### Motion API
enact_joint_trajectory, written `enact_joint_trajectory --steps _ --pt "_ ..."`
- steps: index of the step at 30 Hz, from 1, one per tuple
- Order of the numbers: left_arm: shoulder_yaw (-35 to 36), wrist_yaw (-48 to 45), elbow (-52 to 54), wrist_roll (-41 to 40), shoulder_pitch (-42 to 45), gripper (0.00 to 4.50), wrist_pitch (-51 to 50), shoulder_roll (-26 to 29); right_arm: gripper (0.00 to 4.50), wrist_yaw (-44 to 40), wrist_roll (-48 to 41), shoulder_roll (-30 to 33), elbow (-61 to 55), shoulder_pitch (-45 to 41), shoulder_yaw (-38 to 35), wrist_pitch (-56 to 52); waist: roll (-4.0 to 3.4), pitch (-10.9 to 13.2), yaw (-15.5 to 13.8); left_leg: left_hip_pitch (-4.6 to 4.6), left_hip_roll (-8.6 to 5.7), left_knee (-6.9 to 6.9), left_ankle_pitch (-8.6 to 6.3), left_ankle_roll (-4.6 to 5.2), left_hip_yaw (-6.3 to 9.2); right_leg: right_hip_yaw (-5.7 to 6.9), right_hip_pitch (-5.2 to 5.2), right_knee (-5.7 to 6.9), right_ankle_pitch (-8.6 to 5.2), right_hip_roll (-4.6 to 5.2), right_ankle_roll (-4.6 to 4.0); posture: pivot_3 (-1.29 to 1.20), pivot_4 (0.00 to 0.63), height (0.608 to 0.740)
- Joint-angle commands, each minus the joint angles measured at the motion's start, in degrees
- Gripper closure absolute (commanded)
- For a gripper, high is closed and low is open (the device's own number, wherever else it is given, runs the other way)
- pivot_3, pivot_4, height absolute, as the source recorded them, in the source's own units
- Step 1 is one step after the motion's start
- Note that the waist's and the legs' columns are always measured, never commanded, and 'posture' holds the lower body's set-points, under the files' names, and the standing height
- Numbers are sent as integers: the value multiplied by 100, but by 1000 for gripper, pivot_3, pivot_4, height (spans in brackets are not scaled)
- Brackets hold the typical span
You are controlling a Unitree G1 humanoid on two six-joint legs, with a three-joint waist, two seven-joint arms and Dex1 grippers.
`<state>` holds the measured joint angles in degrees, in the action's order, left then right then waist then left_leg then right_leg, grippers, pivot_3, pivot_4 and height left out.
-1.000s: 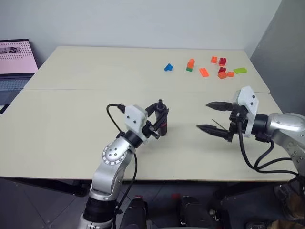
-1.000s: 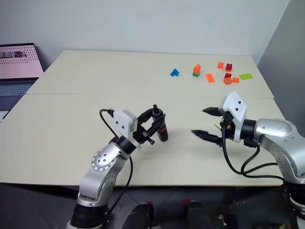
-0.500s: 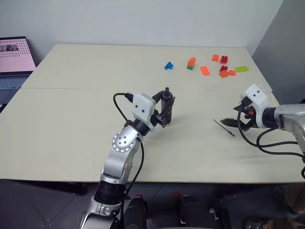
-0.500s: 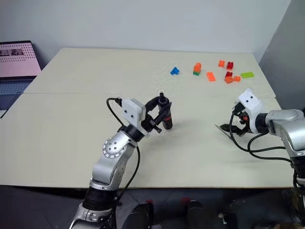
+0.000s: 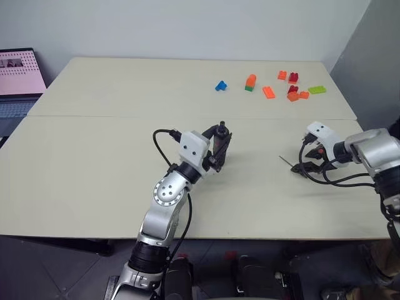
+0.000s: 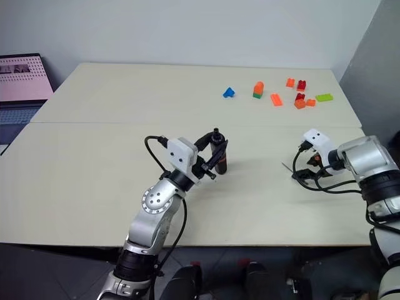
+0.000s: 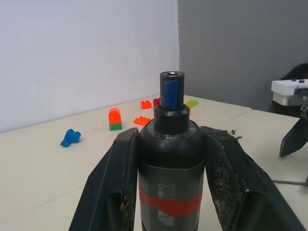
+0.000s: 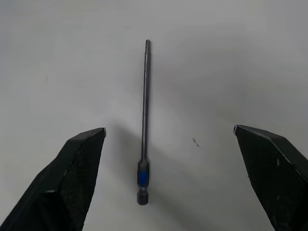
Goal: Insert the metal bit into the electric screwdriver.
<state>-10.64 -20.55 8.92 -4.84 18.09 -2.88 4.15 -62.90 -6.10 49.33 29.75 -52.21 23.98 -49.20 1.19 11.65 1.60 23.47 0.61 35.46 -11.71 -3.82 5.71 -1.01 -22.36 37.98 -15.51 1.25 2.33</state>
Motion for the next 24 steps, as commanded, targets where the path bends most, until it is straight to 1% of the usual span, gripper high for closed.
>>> enact_joint_trajectory --steps 1,7,8,9,12,13,14,16,22,23,24 --pt "-45 81 124 54 38 2868 270 -91 0 -298 327 -110 485 -311 132 139 0 0 -1 0 0 0 0 0 0 0 0 1 0 0 0 0 150 740" --pt "-30 140 109 86 1 2868 328 -116 0 -626 655 -206 788 -404 297 314 0 -1 -3 -1 -1 2 0 0 0 0 1 0 1 0 1 0 150 740" --pt "-30 152 110 88 -7 2868 330 -114 368 -643 712 -230 800 -396 311 349 -1 -1 -3 -1 -1 2 0 0 1 1 1 1 1 0 1 0 150 740" --pt "-39 167 118 95 -15 2868 330 -116 476 -665 748 -250 803 -379 305 356 -1 -1 -3 -1 0 2 0 0 1 0 2 1 1 0 1 0 150 740" --pt "-56 175 127 109 -29 2868 343 -113 1295 -774 847 -295 747 -308 281 360 -1 -1 -3 -2 -1 2 0 0 1 1 2 1 1 0 1 0 150 740" --pt "-63 177 128 117 -36 2868 352 -112 1505 -795 868 -307 677 -272 273 330 -1 -1 -3 -2 0 2 0 0 1 1 2 1 1 0 1 0 150 740" --pt "-67 178 124 123 -41 2868 360 -112 1833 -808 877 -321 599 -238 263 285 -1 -1 -3 -2 0 2 0 0 1 1 3 1 1 0 0 0 150 740" --pt "-69 179 111 135 -42 2868 375 -113 2275 -817 897 -343 424 -161 241 208 -1 -1 -3 -2 0 1 0 0 1 1 3 2 1 0 0 0 150 740" --pt "-74 184 81 169 -27 2868 385 -123 3763 -763 822 -382 -281 150 75 -162 -1 -2 2 -5 0 1 0 0 2 1 5 3 1 0 0 0 150 740" --pt "-71 185 70 173 -18 2868 386 -124 4085 -740 815 -391 -357 187 37 -215 -1 -2 4 -6 0 2 0 0 2 1 5 4 1 0 0 0 150 740" --pt "-69 187 61 179 -11 2868 387 -126 4291 -717 818 -394 -404 215 5 -241 -1 -2 6 -7 0 2 0 0 2 1 5 4 1 0 0 0 150 740"
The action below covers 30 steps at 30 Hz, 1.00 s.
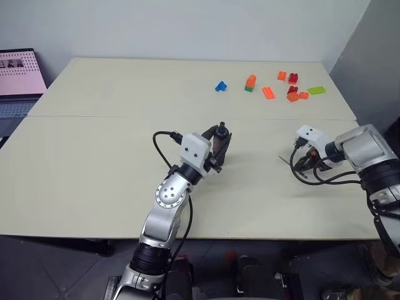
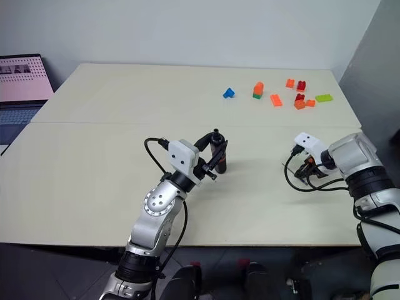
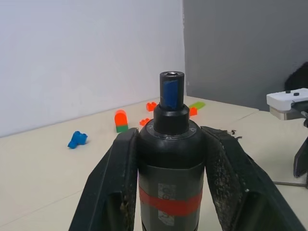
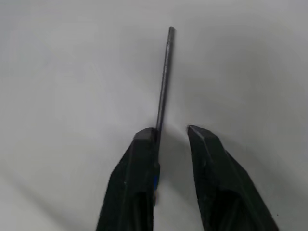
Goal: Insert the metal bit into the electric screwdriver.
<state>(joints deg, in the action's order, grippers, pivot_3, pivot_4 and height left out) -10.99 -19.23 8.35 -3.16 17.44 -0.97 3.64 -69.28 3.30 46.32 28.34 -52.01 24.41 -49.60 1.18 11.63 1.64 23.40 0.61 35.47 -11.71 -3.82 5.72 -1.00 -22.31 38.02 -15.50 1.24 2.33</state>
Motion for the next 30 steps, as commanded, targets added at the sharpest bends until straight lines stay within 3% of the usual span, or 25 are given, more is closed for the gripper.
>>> enact_joint_trajectory --steps 1,7,12,17,23,30 --pt "-32 56 111 15 59 2868 197 -76 4495 -65 -112 -91 -296 218 -60 -211 0 0 3 0 0 0 0 0 0 0 0 1 0 0 0 0 150 740" --pt "-4 45 88 27 74 2868 213 -53 4500 104 -95 -115 -343 241 -269 -187 0 0 5 -6 0 2 0 0 -1 -1 4 5 2 0 0 0 150 740" --pt "39 89 121 95 65 2868 212 -6 4500 717 -383 -364 -455 25 -1132 -105 -1 0 22 -6 0 3 1 0 -5 -6 1 6 9 -1 1 0 150 740" --pt "187 164 211 55 30 2868 79 67 4500 1404 -1162 -897 -1310 60 -2395 -208 -2 1 18 -4 0 3 0 0 -4 -5 1 6 11 -1 1 0 150 740" --pt "361 64 351 -144 86 2868 -184 285 4500 1912 -2346 -1841 -2987 576 -3729 851 -3 0 8 -3 2 2 0 1 1 -1 2 6 11 -3 1 0 150 740" --pt "474 -144 375 -495 414 2872 -618 428 4500 2535 -3579 -2585 -3779 548 -4207 595 -5 0 7 -4 2 4 1 2 2 0 2 17 15 -3 -1 0 150 740"
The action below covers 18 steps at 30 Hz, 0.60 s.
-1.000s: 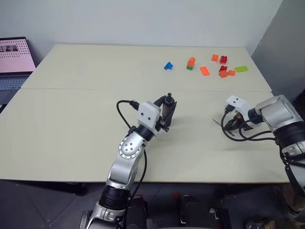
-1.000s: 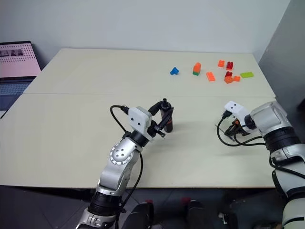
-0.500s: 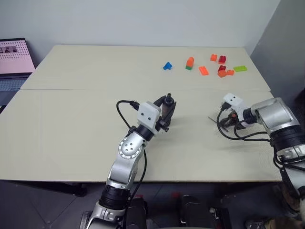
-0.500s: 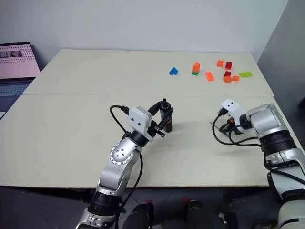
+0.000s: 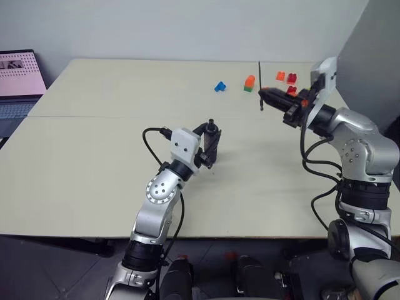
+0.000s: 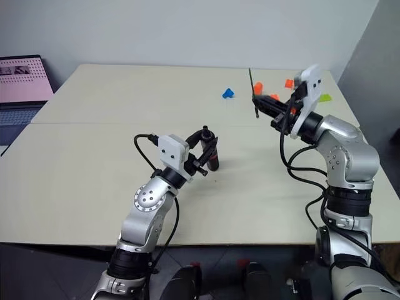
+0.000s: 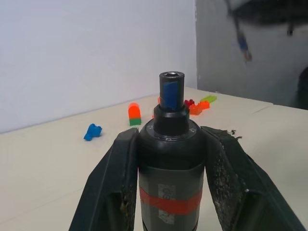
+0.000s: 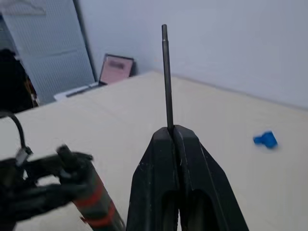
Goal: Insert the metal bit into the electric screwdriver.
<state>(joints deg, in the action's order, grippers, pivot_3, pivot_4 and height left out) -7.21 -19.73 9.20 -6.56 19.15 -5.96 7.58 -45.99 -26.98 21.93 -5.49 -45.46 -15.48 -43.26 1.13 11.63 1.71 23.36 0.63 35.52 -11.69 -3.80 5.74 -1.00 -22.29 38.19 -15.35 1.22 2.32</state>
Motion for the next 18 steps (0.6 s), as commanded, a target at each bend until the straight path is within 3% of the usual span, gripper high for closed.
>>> enact_joint_trajectory --steps 1,10,18 --pt "116 -123 308 -209 332 2872 -197 45 4500 275 -698 -235 -486 -133 -208 -39 0 0 0 0 0 0 0 0 0 0 -1 0 2 -1 -3 0 150 740" --pt "199 -148 510 -397 720 2874 -561 79 4500 673 -1865 -491 -591 -485 -213 -414 -2 1 2 2 2 -4 0 1 -2 -1 -4 -4 17 -2 -29 0 150 740" --pt "166 -489 726 -720 718 2874 -764 185 4500 811 -2206 -364 -554 -528 -98 -324 -2 1 1 2 3 -6 0 1 -1 -1 -3 -7 17 -3 -30 0 150 740"
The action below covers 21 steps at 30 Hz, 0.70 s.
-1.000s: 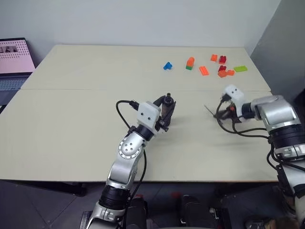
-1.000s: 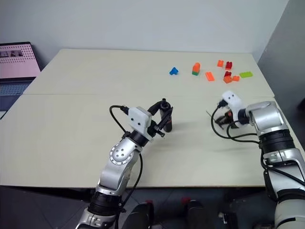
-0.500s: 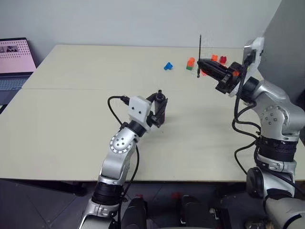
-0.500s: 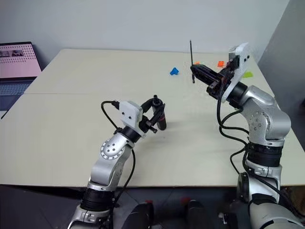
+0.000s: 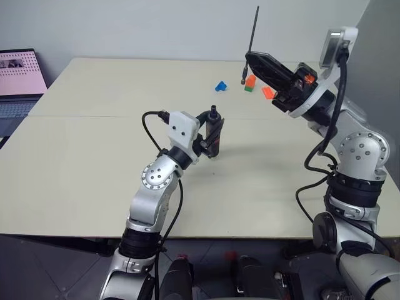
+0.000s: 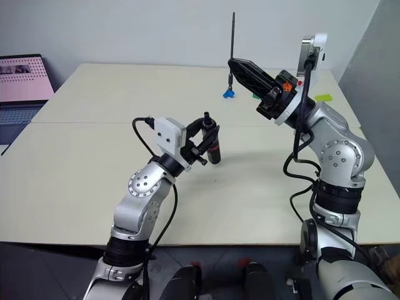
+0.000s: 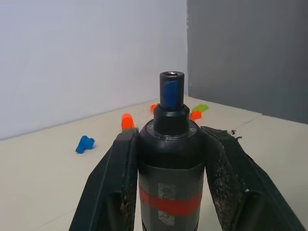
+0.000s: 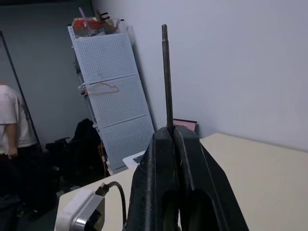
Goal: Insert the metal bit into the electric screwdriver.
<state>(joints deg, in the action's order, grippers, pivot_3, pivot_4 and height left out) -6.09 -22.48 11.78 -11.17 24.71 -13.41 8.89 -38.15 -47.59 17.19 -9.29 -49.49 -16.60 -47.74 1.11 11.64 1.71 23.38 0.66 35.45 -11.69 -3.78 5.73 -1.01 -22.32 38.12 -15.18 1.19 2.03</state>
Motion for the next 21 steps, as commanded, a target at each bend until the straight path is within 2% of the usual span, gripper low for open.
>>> enact_joint_trajectory --steps 1,6,13,21 --pt "58 -295 500 -347 172 2874 -79 71 4500 0 -101 146 -186 -108 71 182 0 0 1 0 0 0 0 0 0 0 0 0 0 0 0 0 150 740" --pt "78 -569 413 -515 206 2874 -99 182 4500 -122 330 244 -280 74 465 723 0 0 4 0 0 0 0 0 0 0 -1 -1 -3 0 6 0 150 740" --pt "331 -754 -42 -793 105 2874 -11 174 4500 -201 451 171 -397 451 844 1076 0 0 5 0 1 -1 0 0 0 0 -1 -2 -4 -1 7 0 150 740" --pt "114 -929 -246 -386 -148 2874 360 411 4500 -285 489 51 -294 572 1091 1312 -1 1 4 1 1 -2 0 0 0 0 -2 -3 -3 -1 5 0 150 740"
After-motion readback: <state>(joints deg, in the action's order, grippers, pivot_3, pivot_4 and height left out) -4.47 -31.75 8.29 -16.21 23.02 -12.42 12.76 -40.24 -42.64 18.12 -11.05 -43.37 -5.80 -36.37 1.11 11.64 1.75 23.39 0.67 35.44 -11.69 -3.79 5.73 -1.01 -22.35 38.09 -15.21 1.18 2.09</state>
